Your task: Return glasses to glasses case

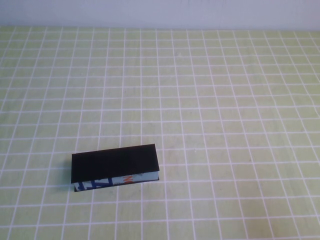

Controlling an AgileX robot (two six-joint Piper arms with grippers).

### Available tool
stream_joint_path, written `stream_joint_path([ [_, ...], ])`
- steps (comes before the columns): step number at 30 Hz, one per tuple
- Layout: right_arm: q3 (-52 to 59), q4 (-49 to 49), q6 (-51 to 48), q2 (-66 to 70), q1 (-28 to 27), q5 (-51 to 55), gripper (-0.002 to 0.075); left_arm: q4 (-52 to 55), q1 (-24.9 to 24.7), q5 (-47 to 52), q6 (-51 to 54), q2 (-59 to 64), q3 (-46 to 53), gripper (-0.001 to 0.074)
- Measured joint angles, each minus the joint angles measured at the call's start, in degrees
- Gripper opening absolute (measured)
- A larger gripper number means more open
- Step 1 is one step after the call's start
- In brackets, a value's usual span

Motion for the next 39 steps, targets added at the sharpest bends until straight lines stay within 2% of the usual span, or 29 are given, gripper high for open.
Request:
stream_joint_path([
  [4,4.97,0.94,0.0,-2.92,-8.69,-5.99,-0.0011,0.0,0.0,0.0,0.0,0.0,0.0,-0.0002],
  [7,7.46,1.56,0.12,-7.33,-10.74,-6.65,-0.0011,0.0,0.0,0.0,0.0,0.0,0.0,-0.0002],
  [22,8.01,1.69,-0.3,-9.44,-11.09,-4.66,-0.0011,0.0,0.0,0.0,0.0,-0.11,0.0,-0.0002],
  [26,8.01,7.5,-9.11,-9.53,-11.09,-3.12,-0.0011,0.0,0.0,0.0,0.0,-0.11,0.0,-0.0002],
  [30,8.01,12.97,-18.53,-9.53,-11.09,2.68,-0.0011,0.0,0.0,0.0,0.0,-0.11,0.0,-0.0002],
  [33,8.01,14.4,-20.25,-9.53,-11.09,6.99,-0.0011,0.0,0.0,0.0,0.0,-0.11,0.0,-0.0002],
  [39,8.01,16.51,-20.75,-9.53,-11.09,8.35,-0.0011,0.0,0.0,0.0,0.0,-0.11,0.0,-0.0002],
])
